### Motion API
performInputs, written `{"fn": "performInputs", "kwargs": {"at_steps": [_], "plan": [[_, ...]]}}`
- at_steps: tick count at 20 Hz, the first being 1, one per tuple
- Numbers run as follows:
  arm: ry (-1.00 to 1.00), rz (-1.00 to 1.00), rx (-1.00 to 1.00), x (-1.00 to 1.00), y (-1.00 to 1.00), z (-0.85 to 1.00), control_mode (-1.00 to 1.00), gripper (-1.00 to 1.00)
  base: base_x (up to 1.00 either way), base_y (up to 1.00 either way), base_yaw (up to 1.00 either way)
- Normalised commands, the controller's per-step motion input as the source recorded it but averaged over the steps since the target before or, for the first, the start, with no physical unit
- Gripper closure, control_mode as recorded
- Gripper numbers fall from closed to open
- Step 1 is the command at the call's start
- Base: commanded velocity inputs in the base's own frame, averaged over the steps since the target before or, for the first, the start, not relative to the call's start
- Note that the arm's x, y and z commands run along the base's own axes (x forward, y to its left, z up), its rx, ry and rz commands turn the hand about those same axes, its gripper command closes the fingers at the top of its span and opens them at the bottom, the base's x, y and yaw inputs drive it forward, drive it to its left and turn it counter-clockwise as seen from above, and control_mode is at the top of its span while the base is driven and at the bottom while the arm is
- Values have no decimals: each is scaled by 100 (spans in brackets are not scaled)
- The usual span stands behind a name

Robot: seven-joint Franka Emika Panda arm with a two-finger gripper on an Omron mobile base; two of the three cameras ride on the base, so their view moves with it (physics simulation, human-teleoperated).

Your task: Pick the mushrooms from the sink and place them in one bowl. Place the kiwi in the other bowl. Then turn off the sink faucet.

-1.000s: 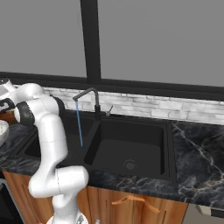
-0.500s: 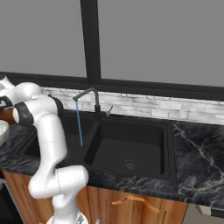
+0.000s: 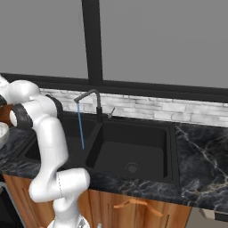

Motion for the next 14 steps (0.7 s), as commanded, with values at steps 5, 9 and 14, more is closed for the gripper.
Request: {"fn": "performInputs", "kwargs": {"at_steps": [5,9,14], "plan": [[-8,0,7,-74,-19,59,-100,-100,0,0,0],[-9,0,14,-66,-48,59,-100,-100,0,0,0],[-11,1,20,-68,-73,44,-100,-100,0,0,0]]}}
